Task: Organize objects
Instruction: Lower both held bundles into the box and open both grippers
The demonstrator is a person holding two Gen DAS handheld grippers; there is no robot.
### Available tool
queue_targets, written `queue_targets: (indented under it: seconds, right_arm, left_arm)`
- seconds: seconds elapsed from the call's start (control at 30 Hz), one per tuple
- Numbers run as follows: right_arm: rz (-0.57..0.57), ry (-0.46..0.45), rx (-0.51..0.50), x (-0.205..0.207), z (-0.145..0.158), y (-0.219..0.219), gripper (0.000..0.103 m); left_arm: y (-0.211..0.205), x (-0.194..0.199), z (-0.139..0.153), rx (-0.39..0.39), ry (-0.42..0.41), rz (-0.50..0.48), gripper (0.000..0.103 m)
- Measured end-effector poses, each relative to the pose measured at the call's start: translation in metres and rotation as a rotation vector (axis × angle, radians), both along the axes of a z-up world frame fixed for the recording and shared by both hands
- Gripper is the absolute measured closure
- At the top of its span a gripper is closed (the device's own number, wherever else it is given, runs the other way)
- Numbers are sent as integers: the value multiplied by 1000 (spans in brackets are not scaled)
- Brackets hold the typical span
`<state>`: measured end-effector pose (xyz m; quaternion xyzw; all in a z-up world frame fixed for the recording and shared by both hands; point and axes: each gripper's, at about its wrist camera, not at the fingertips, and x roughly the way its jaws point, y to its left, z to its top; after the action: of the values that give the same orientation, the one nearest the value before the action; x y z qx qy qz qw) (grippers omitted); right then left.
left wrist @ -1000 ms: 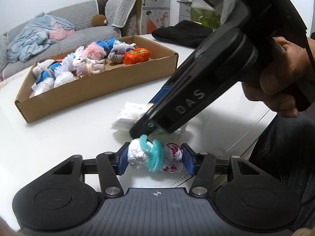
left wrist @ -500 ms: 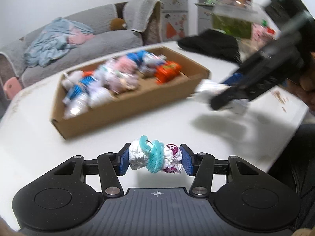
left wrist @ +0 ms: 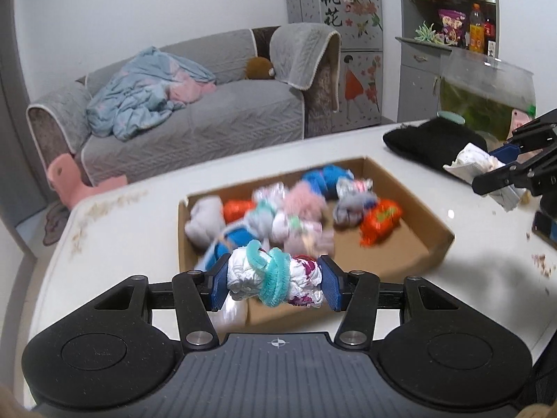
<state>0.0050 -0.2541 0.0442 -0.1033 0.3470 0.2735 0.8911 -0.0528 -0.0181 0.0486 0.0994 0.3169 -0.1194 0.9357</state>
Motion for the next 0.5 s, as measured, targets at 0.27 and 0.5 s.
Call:
queue_targets:
  seconds: [0.27, 0.5]
  right_arm:
    - [30, -21, 4, 32, 12, 10, 70]
    - [70, 10, -7, 48, 0, 27, 70]
  left_arm:
    - [-22, 51, 21, -13, 17, -34, 44]
    - [-40, 80, 2, 6, 72, -55, 44]
